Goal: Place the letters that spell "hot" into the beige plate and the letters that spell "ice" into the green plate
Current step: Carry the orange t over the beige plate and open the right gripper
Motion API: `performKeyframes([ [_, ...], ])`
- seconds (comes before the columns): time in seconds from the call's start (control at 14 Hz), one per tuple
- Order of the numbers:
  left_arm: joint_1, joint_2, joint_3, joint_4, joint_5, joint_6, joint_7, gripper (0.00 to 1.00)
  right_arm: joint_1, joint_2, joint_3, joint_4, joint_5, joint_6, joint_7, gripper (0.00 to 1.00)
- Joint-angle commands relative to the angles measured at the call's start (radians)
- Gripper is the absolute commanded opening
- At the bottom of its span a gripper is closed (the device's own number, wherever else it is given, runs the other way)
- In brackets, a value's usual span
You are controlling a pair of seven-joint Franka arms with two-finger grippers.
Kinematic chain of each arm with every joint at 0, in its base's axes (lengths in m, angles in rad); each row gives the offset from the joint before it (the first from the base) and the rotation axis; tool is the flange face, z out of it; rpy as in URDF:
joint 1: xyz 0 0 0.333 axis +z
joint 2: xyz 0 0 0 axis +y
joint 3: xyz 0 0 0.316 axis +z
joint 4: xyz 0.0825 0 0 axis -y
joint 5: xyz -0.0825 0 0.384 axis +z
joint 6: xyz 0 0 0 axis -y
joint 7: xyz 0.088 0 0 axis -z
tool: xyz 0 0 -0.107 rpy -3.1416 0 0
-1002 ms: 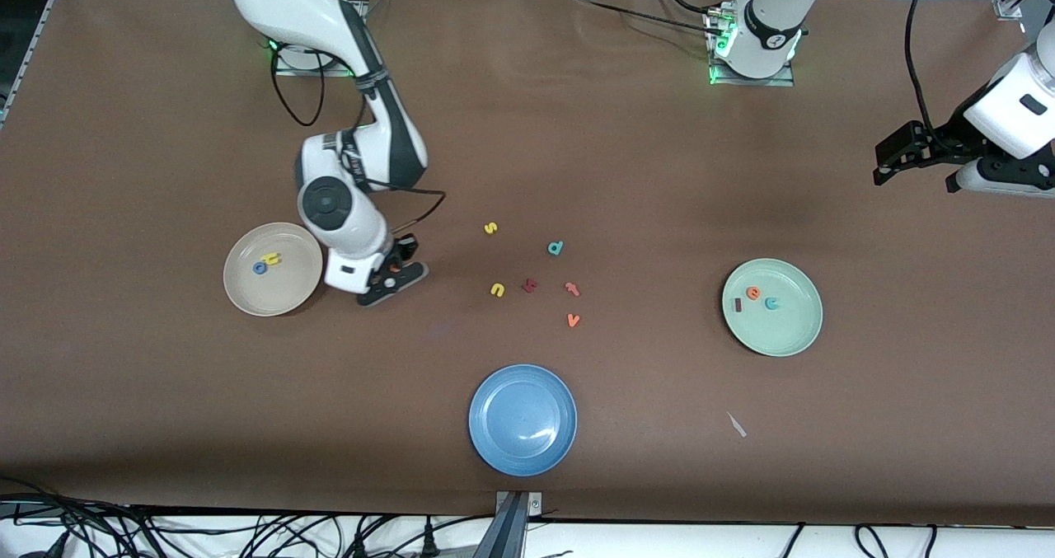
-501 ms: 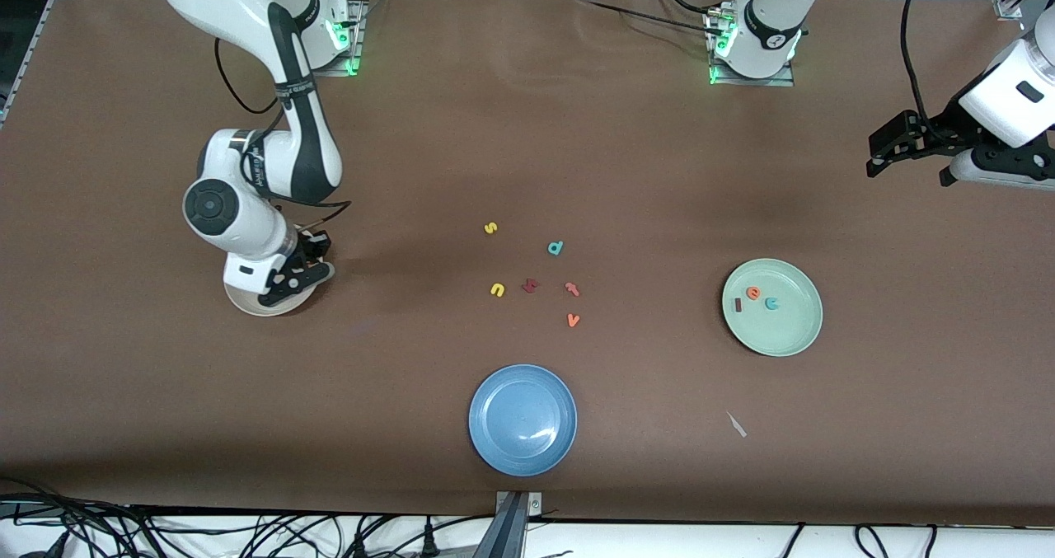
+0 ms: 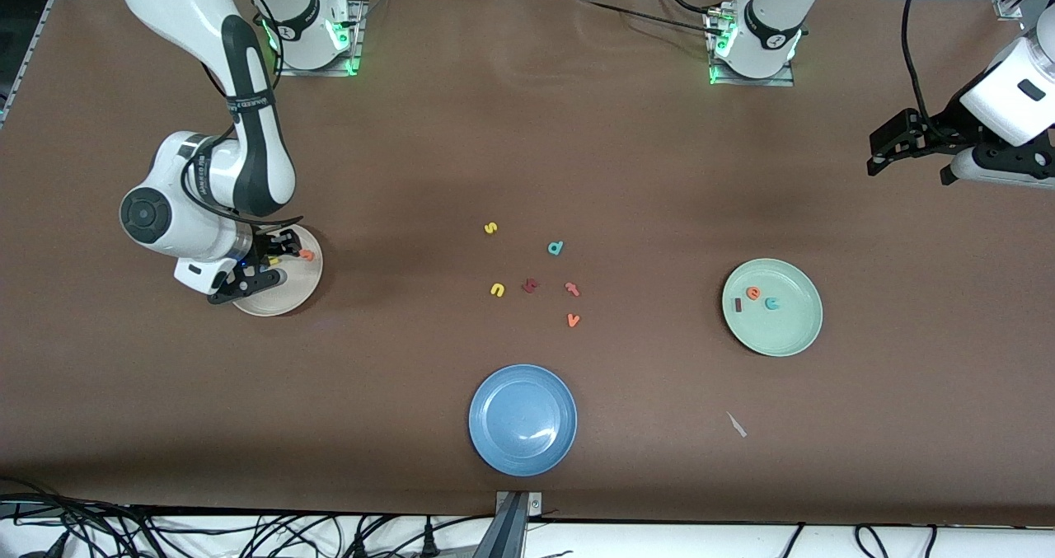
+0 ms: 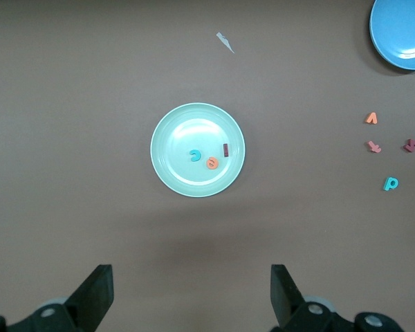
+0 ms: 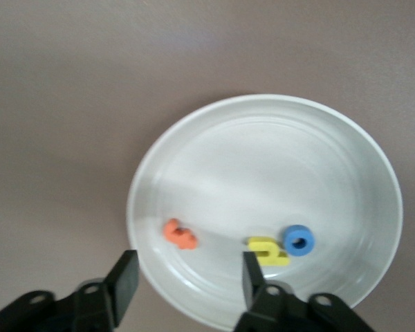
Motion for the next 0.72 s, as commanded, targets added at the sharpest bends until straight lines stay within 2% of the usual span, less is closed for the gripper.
performKeyframes([
  [0.0,-0.003,0.012,0.002,0.033,-0.018,-0.023,-0.007,1.0,0.001,-0.009,0.006,0.087,0.017,-0.086,0.162,1.0],
  [0.36,-0.005,0.012,0.002,0.033,-0.018,-0.024,-0.007,1.0,0.02,0.04,0.012,0.19,0.017,-0.123,0.358,1.0],
  [0.64,-0.005,0.012,0.001,0.033,-0.02,-0.024,-0.007,1.0,0.027,0.042,0.024,0.213,0.008,-0.141,0.595,1.0],
])
